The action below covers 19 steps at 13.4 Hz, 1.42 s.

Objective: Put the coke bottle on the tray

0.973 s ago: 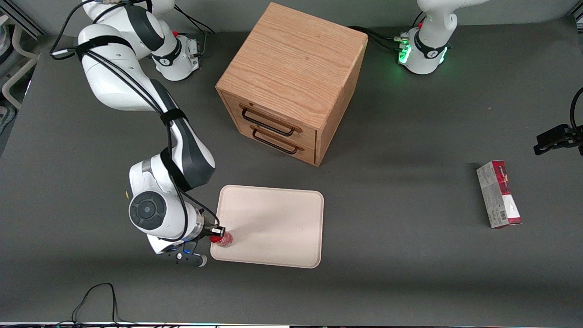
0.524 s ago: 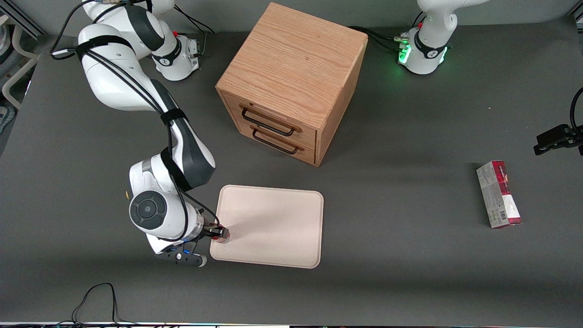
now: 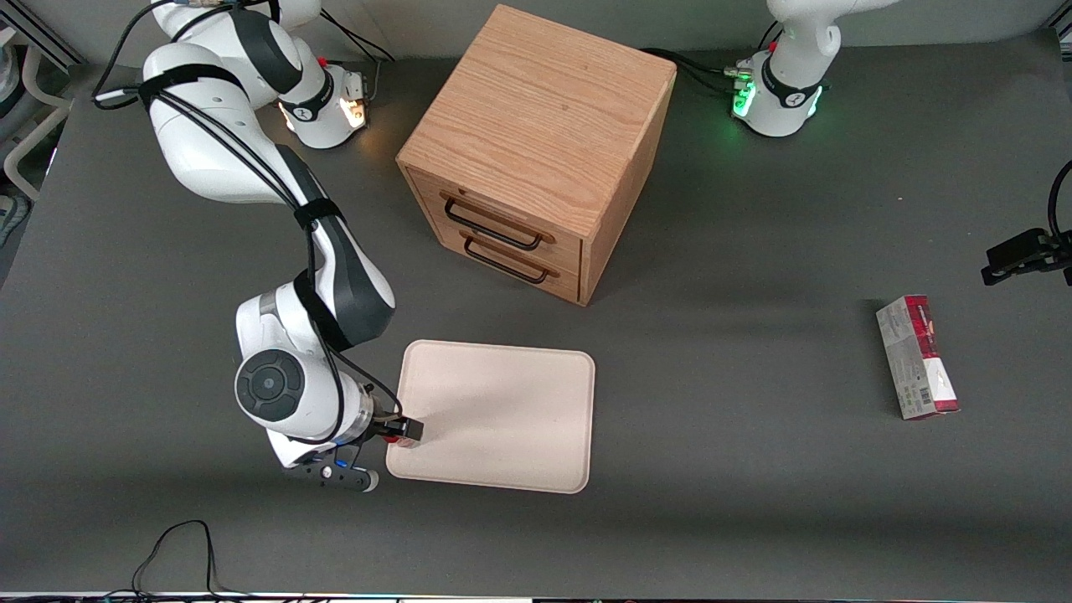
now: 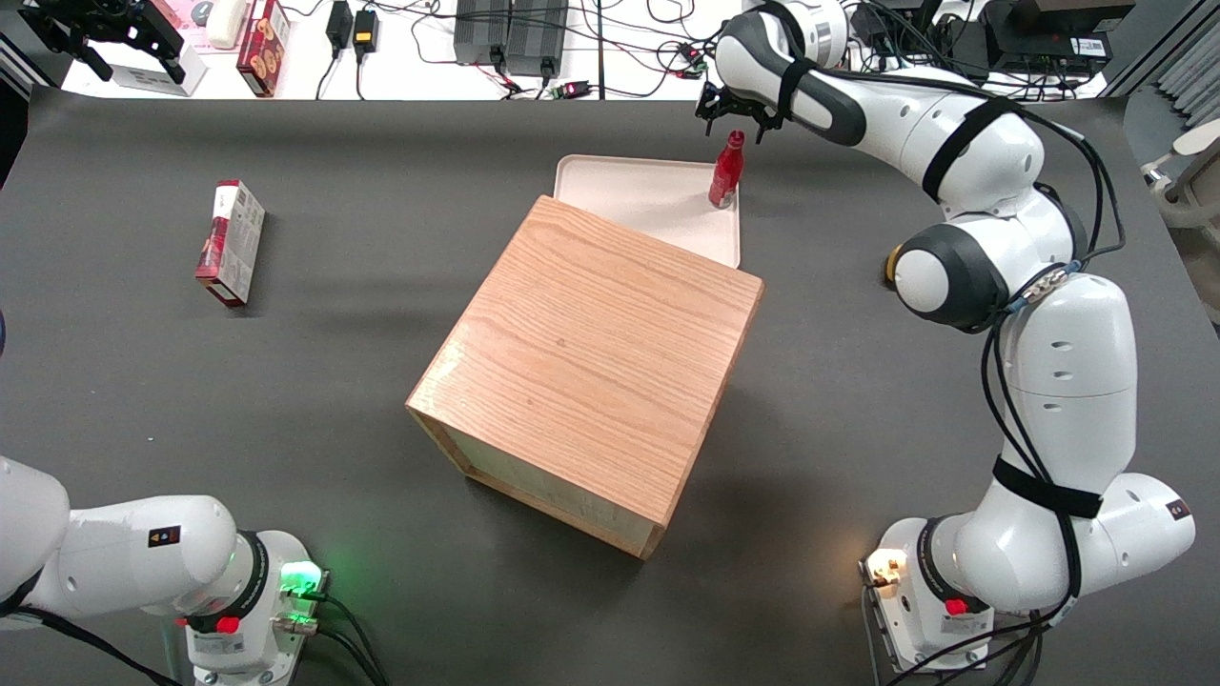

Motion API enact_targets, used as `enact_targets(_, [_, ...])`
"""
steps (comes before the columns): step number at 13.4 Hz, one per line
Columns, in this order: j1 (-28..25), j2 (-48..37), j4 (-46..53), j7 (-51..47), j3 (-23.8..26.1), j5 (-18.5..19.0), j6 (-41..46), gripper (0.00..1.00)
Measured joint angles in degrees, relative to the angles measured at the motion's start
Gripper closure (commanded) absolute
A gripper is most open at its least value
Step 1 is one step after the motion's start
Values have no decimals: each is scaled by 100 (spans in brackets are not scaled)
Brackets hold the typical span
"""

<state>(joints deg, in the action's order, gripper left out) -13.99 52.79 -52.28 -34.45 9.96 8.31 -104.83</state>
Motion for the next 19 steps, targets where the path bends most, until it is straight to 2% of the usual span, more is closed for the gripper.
enact_targets(3, [20, -100, 93, 37, 0, 10, 383, 0])
enact_targets(6, [205, -645, -136, 643, -6, -13, 1106, 0])
enact_targets(8, [580, -1410, -772, 1485, -7, -151, 1372, 0])
enact_targets(12, [1335, -3353, -2716, 2785, -57, -283, 1497, 0])
enact_targets(14, [1331, -4267, -3598, 3161, -394, -583, 1493, 0])
enact_targets(16, [965, -4968, -4116, 3375, -1029, -846, 1533, 0])
enact_targets(17, [742, -5188, -4241, 3414, -1298, -878, 1634, 0])
enact_targets(19, [565, -5374, -4302, 3416, -1426, -882, 1703, 0])
